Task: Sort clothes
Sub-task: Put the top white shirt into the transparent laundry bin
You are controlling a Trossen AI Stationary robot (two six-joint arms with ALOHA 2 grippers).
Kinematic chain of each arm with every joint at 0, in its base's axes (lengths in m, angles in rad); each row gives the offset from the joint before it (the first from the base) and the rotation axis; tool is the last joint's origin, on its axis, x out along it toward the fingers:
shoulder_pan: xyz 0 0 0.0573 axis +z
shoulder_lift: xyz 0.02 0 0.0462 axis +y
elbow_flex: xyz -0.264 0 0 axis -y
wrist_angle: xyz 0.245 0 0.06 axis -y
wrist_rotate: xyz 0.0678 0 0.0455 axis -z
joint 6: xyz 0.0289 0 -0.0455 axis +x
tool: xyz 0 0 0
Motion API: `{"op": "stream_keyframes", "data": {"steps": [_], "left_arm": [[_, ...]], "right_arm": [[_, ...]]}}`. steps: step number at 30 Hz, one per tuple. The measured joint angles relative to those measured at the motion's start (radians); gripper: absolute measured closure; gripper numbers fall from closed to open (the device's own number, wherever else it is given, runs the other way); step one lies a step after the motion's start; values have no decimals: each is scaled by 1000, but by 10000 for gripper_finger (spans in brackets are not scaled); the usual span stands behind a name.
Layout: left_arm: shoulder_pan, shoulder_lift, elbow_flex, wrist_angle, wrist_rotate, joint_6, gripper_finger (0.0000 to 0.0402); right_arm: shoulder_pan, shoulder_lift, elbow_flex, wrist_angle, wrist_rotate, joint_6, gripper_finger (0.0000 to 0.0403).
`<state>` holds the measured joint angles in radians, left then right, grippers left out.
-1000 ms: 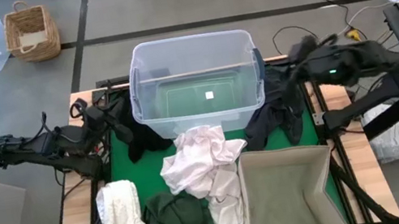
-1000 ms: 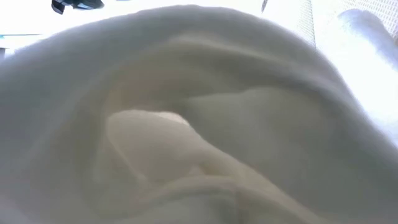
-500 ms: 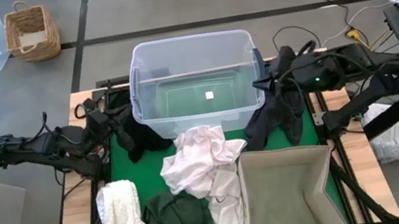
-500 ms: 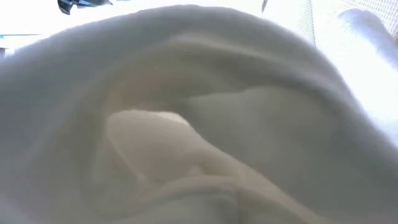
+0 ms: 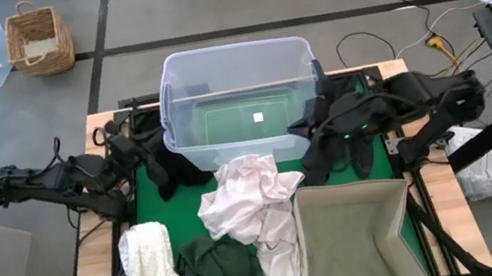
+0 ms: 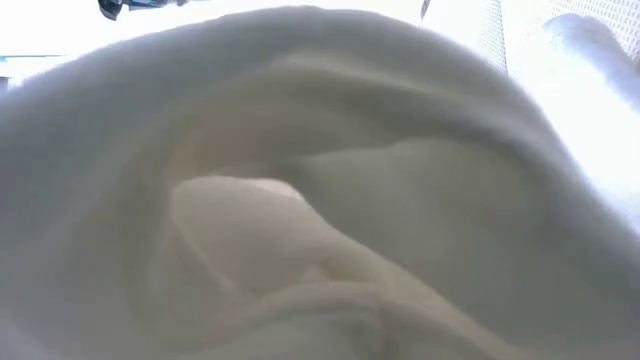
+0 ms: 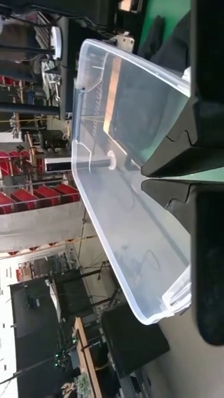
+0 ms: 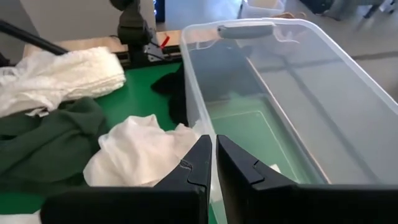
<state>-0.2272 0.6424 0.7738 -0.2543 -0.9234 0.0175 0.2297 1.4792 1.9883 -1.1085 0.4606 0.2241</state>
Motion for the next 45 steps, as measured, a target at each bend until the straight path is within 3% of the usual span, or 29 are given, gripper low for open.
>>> {"op": "stream_keyframes", "data": {"steps": [10, 20, 45], "left_arm": [[0, 4, 0, 14, 0, -6, 401], [-3, 19, 0, 34, 57, -11, 401], [-5, 24, 0, 57, 78, 28, 401]], "right_arm": [[17, 177, 144, -42, -5, -6, 385], [26, 279, 164, -69, -185, -14, 385], [38, 572, 163, -108, -207, -214, 385]]}}
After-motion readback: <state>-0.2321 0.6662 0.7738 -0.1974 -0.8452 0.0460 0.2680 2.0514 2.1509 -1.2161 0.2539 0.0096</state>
